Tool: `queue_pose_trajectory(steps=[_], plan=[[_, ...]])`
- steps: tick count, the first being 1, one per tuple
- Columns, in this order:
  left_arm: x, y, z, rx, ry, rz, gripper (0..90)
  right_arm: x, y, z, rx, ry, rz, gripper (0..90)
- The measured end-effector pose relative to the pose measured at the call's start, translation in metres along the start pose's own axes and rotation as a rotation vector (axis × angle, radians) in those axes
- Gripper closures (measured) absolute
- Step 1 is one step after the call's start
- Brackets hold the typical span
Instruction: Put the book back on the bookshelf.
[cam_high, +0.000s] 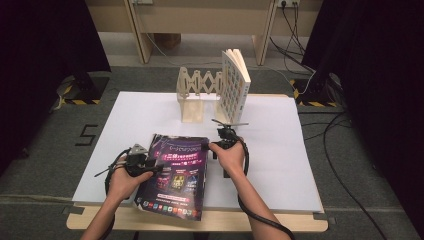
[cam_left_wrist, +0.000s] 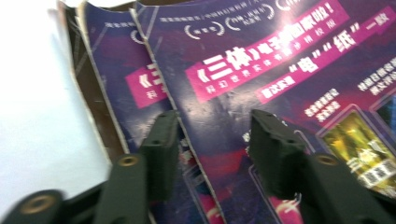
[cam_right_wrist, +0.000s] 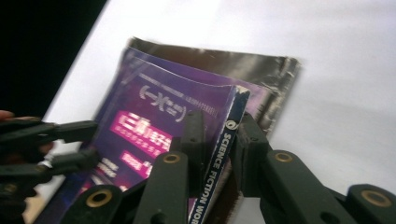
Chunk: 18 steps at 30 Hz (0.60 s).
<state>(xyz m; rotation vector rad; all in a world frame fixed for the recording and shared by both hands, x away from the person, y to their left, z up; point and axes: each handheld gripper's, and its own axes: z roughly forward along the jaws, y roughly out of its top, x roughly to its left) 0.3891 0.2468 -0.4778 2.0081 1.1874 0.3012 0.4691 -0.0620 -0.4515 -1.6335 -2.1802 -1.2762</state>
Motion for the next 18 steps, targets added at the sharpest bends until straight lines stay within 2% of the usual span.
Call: queue_pose_trajectory(steps=[3,9,18], plan=[[0.000,-0.001,-0.001,-0.011,0.025,0.011,43.6,0.003,0.001,-0.004,-0.016,0.020,0.012,79.3],[0.004,-0.002,-0.007,-0.055,0.064,-0.022,39.6,0.010,0.004,-0.011,-0.057,0.058,0.028,81.5],[0.013,-0.001,-0.013,-0.088,0.076,-0.049,37.7,0.018,0.009,-0.024,-0.103,0.076,0.033,83.7]])
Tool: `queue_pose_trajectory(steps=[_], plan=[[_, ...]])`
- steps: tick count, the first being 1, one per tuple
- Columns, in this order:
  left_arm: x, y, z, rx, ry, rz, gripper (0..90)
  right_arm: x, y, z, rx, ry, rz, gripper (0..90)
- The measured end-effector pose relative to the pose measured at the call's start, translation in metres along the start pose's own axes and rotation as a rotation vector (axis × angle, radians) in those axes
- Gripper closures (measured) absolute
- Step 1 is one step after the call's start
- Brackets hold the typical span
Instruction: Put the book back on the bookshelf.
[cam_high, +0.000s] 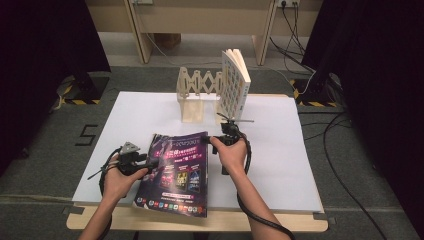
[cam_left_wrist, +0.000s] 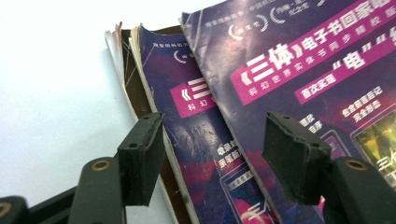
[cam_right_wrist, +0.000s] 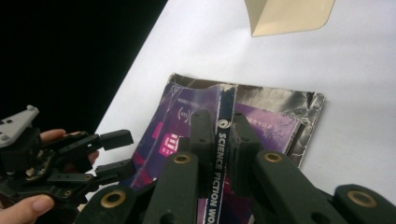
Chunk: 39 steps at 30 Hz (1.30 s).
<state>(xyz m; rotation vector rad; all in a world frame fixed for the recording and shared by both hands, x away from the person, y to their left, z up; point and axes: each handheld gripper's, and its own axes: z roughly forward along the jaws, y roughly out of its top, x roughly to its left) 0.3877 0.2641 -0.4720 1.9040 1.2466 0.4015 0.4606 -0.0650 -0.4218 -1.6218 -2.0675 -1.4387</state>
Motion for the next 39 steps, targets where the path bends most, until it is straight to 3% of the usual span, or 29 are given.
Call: queue_pose_trajectory(steps=[39], plan=[[0.005,-0.001,-0.001,-0.012,0.019,-0.006,37.5,0.017,0.016,-0.059,-0.209,-0.014,-0.114,85.0]])
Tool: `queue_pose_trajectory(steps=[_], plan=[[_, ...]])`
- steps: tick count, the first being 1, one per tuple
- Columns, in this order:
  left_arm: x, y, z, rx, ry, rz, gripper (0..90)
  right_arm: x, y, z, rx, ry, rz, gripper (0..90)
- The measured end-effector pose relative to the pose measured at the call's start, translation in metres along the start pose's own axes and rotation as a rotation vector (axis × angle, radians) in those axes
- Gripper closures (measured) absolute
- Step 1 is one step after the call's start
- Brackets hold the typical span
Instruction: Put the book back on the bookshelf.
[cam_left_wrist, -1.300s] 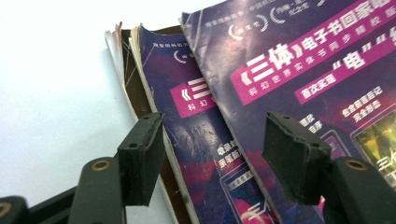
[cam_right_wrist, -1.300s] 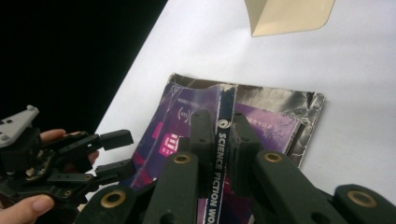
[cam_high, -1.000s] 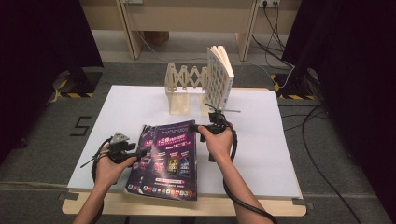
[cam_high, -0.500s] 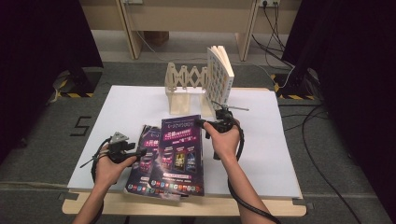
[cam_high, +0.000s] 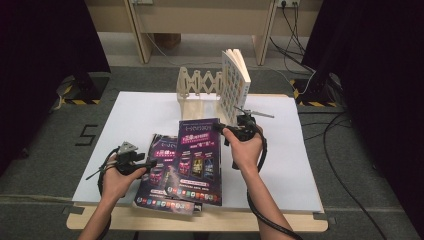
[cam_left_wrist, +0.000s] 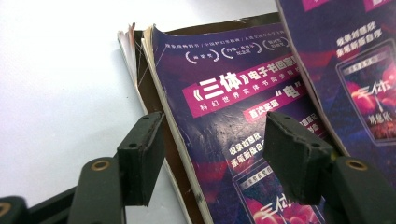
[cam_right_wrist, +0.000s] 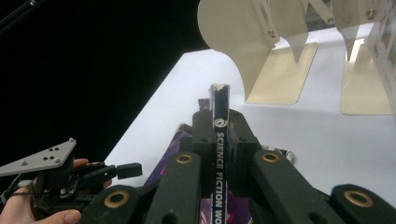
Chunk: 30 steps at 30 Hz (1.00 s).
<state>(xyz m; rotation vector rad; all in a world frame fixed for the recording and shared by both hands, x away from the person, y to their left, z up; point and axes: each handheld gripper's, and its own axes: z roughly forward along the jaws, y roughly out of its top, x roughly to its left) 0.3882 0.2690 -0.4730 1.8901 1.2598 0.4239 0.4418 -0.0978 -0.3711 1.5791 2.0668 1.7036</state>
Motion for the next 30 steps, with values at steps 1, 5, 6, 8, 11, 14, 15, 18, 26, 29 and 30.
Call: queue_pose_trajectory(steps=[1,5,6,8,11,14,15,18,26,29,30], plan=[[0.000,0.000,0.000,0.000,0.000,-0.002,37.5,0.001,0.001,-0.002,-0.011,-0.002,0.002,84.9],[0.002,0.000,-0.001,0.000,0.000,-0.007,37.5,0.001,0.004,-0.007,-0.037,-0.006,-0.005,84.9],[0.002,0.000,-0.001,0.000,0.002,-0.006,37.5,0.002,0.005,-0.008,-0.049,-0.009,-0.005,85.0],[0.002,0.000,-0.002,0.000,0.003,-0.006,37.5,0.003,0.005,-0.010,-0.058,-0.011,-0.006,84.9],[0.002,0.000,-0.001,-0.004,0.005,-0.010,37.5,0.002,0.007,-0.012,-0.073,-0.009,-0.004,85.0],[0.002,0.000,-0.001,-0.001,0.004,-0.008,37.6,0.002,0.009,-0.014,-0.087,-0.011,-0.010,84.9],[0.002,0.000,-0.001,-0.001,0.004,-0.008,37.5,0.002,0.009,-0.015,-0.089,-0.012,-0.013,84.9],[0.002,0.000,0.000,0.001,0.003,-0.006,37.6,0.003,0.011,-0.018,-0.102,-0.014,-0.014,84.9],[0.002,0.000,-0.001,-0.005,0.005,-0.007,37.6,0.003,0.016,-0.023,-0.135,-0.026,-0.027,84.9],[0.002,0.001,-0.001,-0.006,0.008,-0.005,37.7,0.004,0.017,-0.025,-0.145,-0.025,-0.009,84.9],[0.002,0.000,-0.001,-0.006,0.009,-0.006,37.7,0.003,0.018,-0.025,-0.155,-0.027,-0.026,84.9]])
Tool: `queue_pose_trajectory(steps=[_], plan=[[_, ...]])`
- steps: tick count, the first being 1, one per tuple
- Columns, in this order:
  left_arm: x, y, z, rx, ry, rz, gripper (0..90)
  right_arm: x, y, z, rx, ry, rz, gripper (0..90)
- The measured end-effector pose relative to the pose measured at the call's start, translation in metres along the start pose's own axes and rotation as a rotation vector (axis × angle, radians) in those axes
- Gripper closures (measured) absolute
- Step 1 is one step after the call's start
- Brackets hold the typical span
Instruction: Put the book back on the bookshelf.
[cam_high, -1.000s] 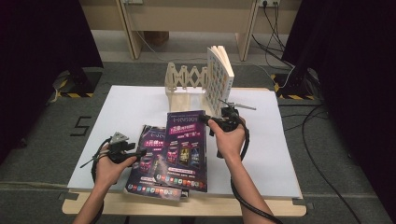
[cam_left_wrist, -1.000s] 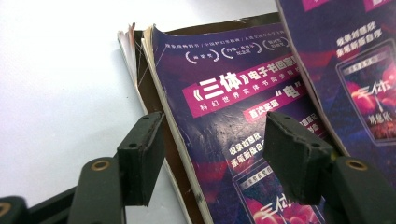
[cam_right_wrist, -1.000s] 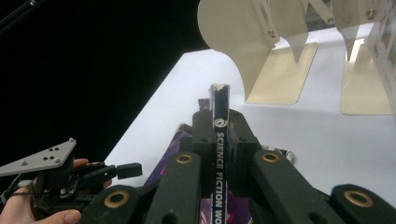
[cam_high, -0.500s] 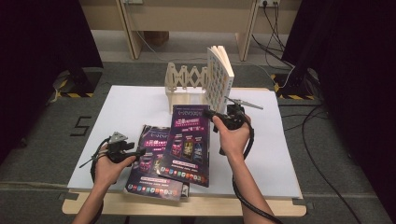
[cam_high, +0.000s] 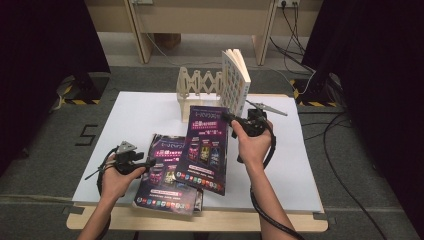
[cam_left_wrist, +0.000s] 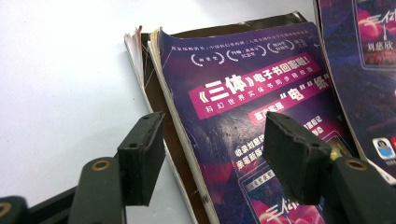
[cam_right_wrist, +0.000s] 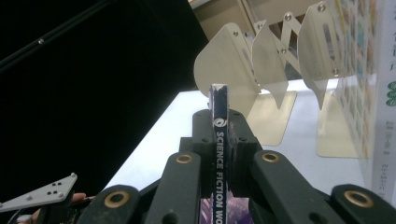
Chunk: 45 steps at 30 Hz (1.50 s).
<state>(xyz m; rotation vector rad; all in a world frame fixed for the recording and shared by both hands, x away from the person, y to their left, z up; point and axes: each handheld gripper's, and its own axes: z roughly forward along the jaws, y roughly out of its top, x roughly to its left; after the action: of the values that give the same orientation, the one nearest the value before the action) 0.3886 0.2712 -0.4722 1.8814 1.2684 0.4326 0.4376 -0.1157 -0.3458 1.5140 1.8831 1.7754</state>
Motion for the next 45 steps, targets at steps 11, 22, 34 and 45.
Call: queue_pose_trajectory(steps=[11,22,34,45], plan=[[-0.002,0.000,0.001,0.005,-0.006,0.009,38.0,-0.001,0.007,-0.007,-0.046,-0.017,-0.005,84.9],[-0.001,0.001,-0.001,-0.002,-0.003,0.008,38.0,0.000,0.012,-0.011,-0.073,-0.029,0.004,84.9],[0.000,0.002,-0.003,-0.014,0.001,0.001,38.1,0.004,0.026,-0.015,-0.114,-0.041,-0.020,84.9],[0.000,0.002,-0.002,-0.012,-0.003,0.004,38.0,0.002,0.031,-0.015,-0.125,-0.034,-0.028,84.9]])
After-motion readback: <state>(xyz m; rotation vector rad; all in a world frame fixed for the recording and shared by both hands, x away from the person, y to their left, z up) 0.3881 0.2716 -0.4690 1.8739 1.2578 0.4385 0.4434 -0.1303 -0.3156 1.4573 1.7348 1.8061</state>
